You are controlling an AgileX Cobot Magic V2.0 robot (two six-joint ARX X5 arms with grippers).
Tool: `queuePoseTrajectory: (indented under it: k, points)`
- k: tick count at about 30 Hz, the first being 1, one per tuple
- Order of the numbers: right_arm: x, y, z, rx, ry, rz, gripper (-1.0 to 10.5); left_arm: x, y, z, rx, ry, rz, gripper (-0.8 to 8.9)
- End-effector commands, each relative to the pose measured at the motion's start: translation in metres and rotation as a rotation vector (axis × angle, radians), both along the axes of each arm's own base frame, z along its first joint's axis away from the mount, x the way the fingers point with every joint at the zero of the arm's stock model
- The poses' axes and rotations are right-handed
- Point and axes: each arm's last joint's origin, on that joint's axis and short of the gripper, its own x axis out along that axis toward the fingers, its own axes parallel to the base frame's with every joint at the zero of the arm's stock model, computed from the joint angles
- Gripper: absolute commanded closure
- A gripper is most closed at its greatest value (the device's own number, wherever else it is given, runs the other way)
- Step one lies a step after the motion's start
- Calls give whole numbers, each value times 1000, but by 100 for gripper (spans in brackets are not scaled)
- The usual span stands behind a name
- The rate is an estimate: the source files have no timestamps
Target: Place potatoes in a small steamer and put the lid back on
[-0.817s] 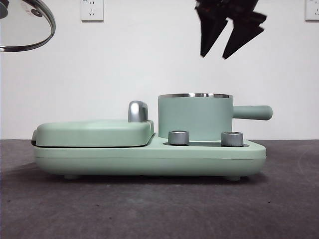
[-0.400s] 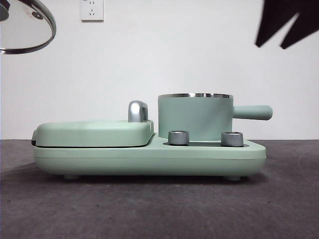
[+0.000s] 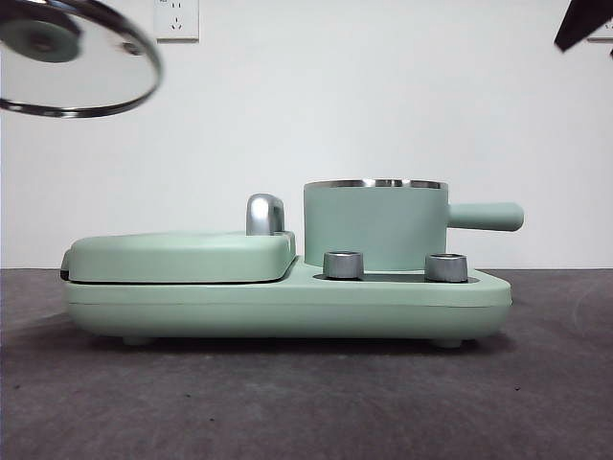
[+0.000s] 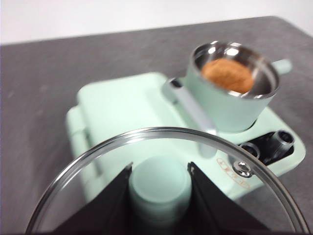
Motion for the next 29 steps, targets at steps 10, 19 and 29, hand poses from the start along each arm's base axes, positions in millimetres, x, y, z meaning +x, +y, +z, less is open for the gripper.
queuePoseTrajectory:
  k: [10,19,29]
  points:
    - [-8,-2,6,33,-26,-12,617,48,-51,-7,-26,-143,-143,804]
    - [-8,-2,6,30,-22,-11,617,79,-83,-17,-36,-224,-153,805]
    - [-8,-2,6,23,-21,-8,617,122,-125,-21,-14,-181,-200,805]
